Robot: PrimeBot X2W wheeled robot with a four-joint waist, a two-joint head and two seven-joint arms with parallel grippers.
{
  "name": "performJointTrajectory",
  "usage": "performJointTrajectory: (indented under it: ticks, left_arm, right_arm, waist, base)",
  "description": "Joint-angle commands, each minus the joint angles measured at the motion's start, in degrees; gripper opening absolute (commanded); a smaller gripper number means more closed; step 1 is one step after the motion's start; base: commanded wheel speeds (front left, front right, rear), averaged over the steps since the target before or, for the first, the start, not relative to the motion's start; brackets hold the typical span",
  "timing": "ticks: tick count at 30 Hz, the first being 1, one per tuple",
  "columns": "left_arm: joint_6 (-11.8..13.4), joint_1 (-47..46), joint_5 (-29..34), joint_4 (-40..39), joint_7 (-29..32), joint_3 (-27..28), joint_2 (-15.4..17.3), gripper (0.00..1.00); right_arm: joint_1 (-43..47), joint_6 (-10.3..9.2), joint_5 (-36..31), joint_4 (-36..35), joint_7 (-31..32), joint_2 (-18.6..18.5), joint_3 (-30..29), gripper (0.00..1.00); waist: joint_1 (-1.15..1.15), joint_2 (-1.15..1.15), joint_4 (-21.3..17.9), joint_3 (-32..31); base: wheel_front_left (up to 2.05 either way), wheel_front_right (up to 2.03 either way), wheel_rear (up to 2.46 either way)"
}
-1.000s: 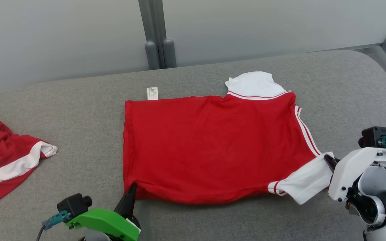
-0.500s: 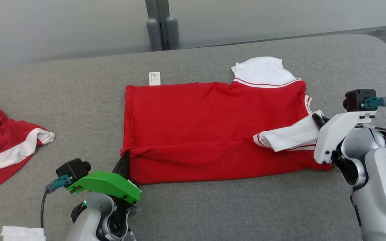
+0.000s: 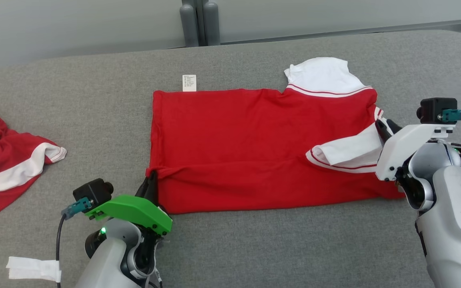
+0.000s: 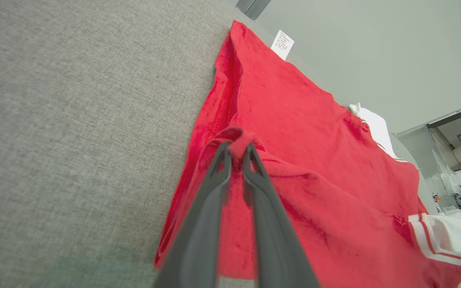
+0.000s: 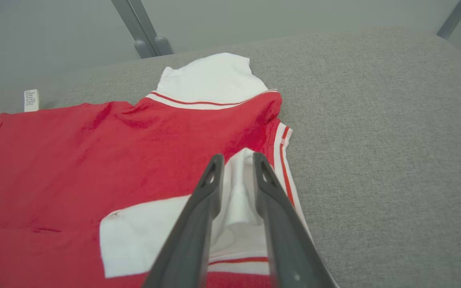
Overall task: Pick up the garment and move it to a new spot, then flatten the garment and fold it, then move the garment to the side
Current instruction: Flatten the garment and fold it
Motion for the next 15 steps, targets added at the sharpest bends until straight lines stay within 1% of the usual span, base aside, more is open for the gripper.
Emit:
performJointTrajectory:
  ticks: [1, 3, 6, 9, 11, 15]
  left_arm:
    - [-0.2, -1.0, 0.4, 0.4, -0.7, 0.0, 0.5, 1.0]
    - [0.0, -1.2, 1.1, 1.0, -1.7, 0.1, 0.7, 1.0]
    - [-1.2, -1.1, 2.8, 0.7, -5.4, 0.0, 1.5, 1.0]
    - [-1.5, 0.4, 4.6, 0.2, -8.9, 0.4, 2.8, 1.0]
    - [-1.1, 1.8, 6.6, -0.4, -10.2, 0.3, 3.5, 1.0]
    - [-0.3, 4.5, 11.8, -1.6, -11.1, -1.8, 5.0, 1.0]
  right_arm:
    - [-1.2, -0.03, 0.0, 0.2, -1.5, 0.4, -0.5, 1.0]
    - [-1.4, -0.03, 0.3, 0.2, -3.9, 1.1, -1.1, 1.0]
    - [-1.3, -0.04, 0.8, -0.3, -6.9, 1.6, -1.6, 1.0]
    - [0.1, -0.04, 1.1, -1.4, -8.3, 1.6, -2.0, 1.0]
    - [1.7, -0.04, 1.1, -2.3, -8.1, 1.3, -2.8, 1.0]
    - [6.4, -0.04, -1.0, -4.4, -4.0, 1.1, -5.2, 1.0]
  waist:
    - [0.0, 0.0, 0.0, -0.1]
    - [0.0, 0.0, -0.1, -0.4]
    - [0.0, 0.0, -0.3, -1.0]
    - [0.0, 0.0, -0.4, -1.8]
    - [0.0, 0.0, -0.4, -2.5]
    - [0.0, 0.0, -0.6, -3.6]
  base:
    - [0.0, 0.0, 0.0]
    - [0.0, 0.0, 0.0]
    - [0.0, 0.0, 0.0]
    - [0.0, 0.0, 0.0]
    - [0.0, 0.0, 0.0]
    - [0.0, 0.0, 0.0]
